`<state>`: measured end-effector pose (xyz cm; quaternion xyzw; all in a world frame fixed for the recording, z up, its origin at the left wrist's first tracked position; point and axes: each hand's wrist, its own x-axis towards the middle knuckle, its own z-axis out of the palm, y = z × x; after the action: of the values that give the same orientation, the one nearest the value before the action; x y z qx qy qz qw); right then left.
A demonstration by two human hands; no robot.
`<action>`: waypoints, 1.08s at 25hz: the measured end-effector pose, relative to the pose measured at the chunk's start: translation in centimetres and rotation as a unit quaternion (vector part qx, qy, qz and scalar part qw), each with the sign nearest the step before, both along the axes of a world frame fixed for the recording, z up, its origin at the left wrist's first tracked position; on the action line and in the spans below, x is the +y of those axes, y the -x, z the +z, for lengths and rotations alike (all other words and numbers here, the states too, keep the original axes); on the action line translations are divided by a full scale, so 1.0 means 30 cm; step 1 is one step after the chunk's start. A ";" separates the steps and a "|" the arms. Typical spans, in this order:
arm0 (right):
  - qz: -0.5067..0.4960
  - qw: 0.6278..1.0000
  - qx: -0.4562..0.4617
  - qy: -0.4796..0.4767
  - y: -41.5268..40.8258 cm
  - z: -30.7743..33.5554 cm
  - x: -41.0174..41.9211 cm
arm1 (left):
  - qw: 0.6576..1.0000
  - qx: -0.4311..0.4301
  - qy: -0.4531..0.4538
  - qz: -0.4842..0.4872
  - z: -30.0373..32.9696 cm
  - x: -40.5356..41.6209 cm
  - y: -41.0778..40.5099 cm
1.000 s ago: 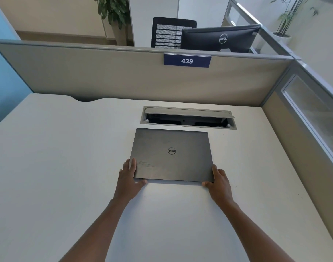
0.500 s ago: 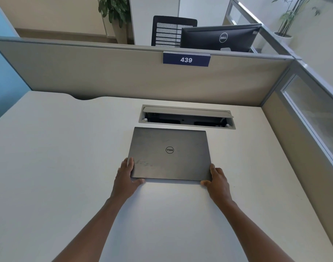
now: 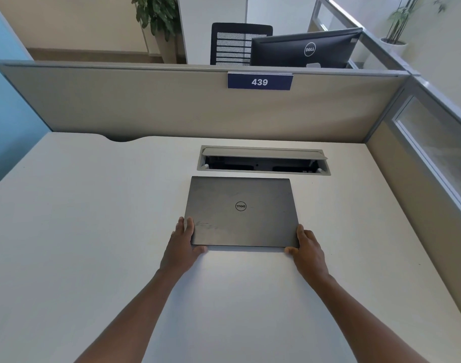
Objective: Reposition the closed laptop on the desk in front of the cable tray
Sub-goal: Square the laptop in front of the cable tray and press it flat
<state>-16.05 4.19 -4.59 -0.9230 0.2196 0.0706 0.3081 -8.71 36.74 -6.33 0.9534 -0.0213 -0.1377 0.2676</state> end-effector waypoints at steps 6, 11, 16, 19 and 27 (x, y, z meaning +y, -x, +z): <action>0.003 1.000 0.008 0.006 0.001 0.010 0.008 | 1.000 -0.004 -0.011 -0.010 0.003 -0.001 0.002; 0.016 0.999 0.022 0.026 0.000 0.006 -0.003 | 1.000 0.011 -0.012 -0.022 0.012 0.008 -0.002; 0.041 0.991 -0.019 0.126 -0.013 0.023 0.038 | 0.994 -0.045 -0.057 -0.081 0.033 -0.025 -0.012; 0.093 0.988 -0.048 0.114 -0.066 0.031 0.112 | 0.985 -0.094 -0.059 -0.135 0.047 -0.125 -0.030; 0.178 0.978 -0.019 0.106 -0.212 -0.028 0.278 | 0.972 -0.107 -0.137 -0.157 -0.017 -0.323 -0.080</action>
<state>-9.69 12.54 -5.42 -0.9758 0.0523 0.0828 0.1955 -6.31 27.04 -6.86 0.9750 -0.1797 -0.0771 0.1058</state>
